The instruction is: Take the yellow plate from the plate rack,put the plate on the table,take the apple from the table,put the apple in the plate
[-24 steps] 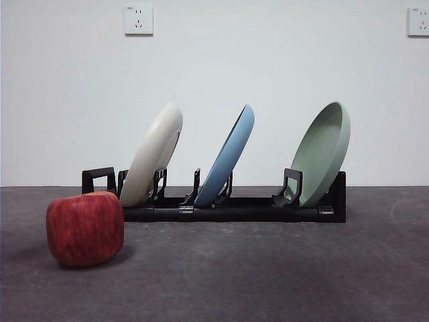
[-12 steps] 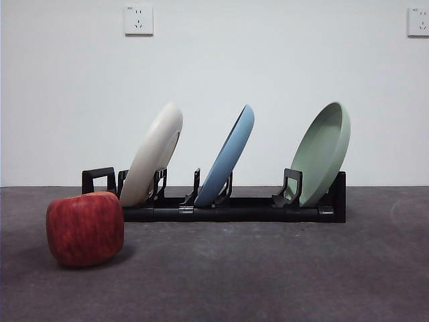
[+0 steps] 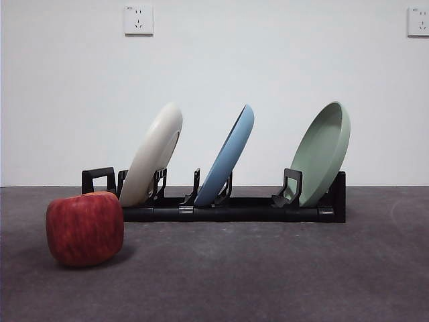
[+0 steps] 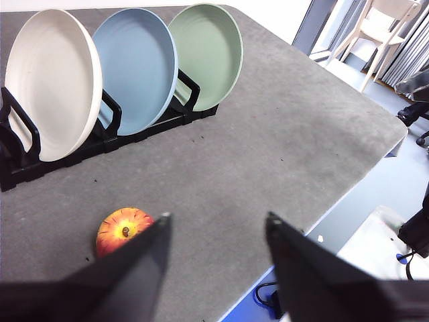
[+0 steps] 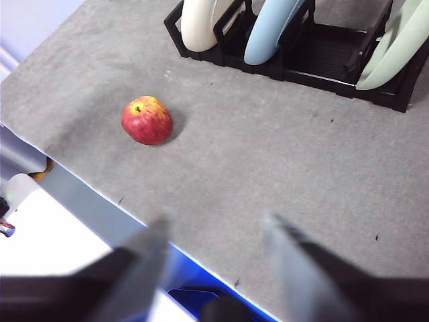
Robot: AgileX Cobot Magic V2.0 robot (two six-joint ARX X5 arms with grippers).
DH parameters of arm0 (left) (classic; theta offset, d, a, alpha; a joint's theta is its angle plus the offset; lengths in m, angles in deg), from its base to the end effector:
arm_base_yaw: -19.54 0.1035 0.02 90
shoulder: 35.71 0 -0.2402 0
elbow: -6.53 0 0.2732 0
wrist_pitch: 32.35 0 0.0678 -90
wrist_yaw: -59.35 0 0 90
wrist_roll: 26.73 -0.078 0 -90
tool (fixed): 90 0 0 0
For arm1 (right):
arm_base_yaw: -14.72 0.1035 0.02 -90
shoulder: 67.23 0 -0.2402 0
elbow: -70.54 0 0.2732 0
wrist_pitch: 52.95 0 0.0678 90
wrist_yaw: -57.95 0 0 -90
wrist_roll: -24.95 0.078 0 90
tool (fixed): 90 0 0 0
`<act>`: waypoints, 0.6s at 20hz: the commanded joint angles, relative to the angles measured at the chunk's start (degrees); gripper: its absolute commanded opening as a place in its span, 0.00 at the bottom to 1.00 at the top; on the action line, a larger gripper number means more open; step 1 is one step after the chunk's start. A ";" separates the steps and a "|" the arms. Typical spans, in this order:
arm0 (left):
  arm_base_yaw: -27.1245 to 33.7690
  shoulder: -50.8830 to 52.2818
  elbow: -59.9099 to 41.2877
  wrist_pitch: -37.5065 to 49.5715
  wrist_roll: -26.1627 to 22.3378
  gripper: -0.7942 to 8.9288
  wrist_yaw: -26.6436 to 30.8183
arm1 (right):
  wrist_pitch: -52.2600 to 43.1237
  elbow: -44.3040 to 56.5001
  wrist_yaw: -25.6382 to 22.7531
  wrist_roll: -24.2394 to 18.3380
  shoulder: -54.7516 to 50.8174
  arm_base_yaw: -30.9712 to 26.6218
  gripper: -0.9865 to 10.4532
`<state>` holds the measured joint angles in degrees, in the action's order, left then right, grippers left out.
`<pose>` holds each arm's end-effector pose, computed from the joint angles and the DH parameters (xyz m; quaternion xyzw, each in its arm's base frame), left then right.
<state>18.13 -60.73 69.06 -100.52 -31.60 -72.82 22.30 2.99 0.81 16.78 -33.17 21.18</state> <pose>0.1258 -0.0555 0.3074 -0.0539 0.2324 -0.3682 0.8986 0.1426 0.0587 0.3000 0.0185 0.3237 0.3383 0.8834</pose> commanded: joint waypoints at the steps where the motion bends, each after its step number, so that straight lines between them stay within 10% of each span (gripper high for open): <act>1: -0.13 -0.46 0.15 0.20 0.39 0.67 -0.02 | -0.37 -0.11 0.09 -0.02 0.07 0.15 0.63; 12: -1.97 -14.73 3.17 14.56 1.40 0.67 0.11 | -0.44 -0.11 0.13 0.81 0.09 0.15 0.63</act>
<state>16.27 -75.18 72.36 -86.22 -30.68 -72.77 22.30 2.99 0.85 17.20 -33.15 21.18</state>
